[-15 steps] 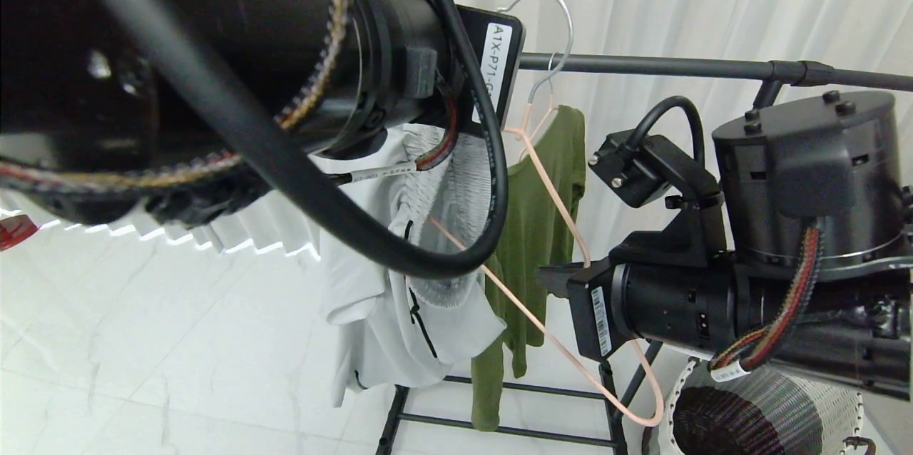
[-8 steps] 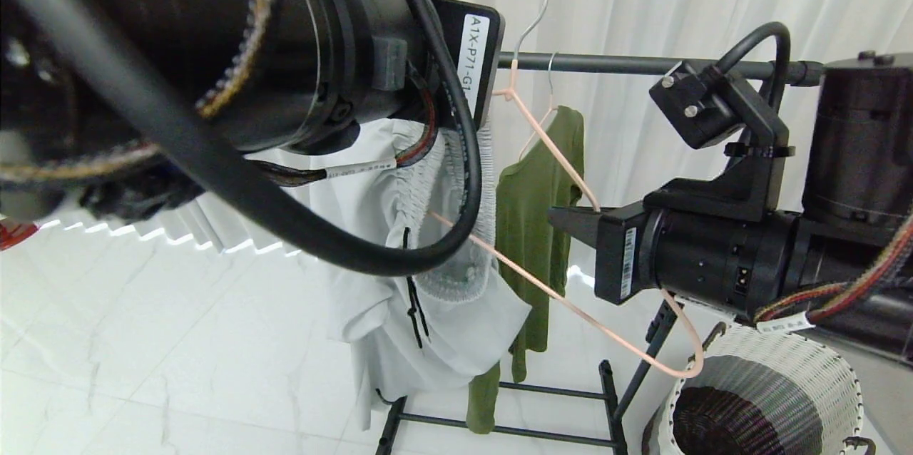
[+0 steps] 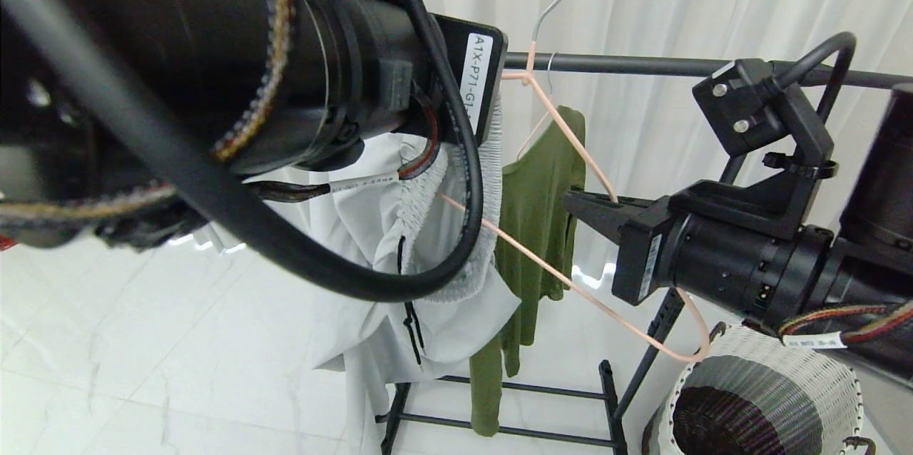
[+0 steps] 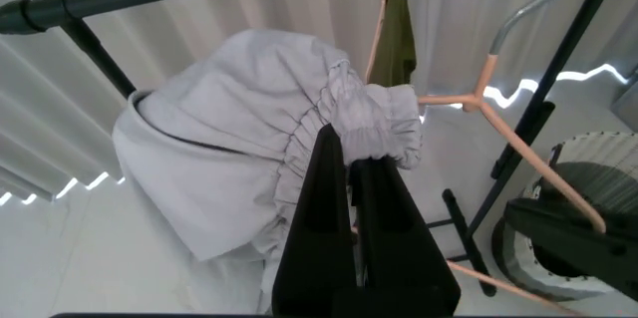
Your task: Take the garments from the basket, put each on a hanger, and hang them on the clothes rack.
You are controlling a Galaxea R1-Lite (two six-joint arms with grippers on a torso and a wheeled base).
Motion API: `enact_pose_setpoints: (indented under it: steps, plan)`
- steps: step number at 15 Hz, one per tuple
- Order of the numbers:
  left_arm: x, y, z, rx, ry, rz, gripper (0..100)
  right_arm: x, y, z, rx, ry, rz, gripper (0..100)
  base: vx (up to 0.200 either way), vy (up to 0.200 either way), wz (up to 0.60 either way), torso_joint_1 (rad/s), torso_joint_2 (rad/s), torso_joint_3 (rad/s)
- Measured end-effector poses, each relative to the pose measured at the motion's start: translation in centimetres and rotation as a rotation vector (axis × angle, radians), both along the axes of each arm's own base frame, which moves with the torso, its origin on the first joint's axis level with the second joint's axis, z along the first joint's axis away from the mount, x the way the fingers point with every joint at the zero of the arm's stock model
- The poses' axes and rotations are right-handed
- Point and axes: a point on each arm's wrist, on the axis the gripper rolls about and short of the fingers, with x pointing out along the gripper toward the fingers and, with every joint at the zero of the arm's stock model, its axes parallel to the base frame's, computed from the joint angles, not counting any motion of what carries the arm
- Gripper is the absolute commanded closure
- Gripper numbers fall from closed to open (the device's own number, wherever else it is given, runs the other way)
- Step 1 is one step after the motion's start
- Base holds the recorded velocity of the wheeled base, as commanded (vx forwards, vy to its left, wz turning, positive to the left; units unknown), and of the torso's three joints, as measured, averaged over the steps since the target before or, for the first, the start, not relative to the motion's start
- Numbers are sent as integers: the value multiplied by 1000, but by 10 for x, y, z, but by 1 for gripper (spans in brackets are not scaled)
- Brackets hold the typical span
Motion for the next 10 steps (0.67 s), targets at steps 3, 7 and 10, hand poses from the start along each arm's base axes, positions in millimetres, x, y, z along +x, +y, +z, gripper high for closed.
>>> enact_pose_setpoints:
  steps: [3,7,10]
  plan:
    - [0,0,-3,10,6,0,100,0,-2,4,0,-45,-5,100,0,0,0,0,0,0]
    - [0,-2,-8,23,14,-3,100,0,-3,9,22,-82,-6,100,0,0,0,0,0,0]
    - [-3,-3,-9,27,16,-14,100,0,-3,13,38,-112,-8,100,0,0,0,0,0,0]
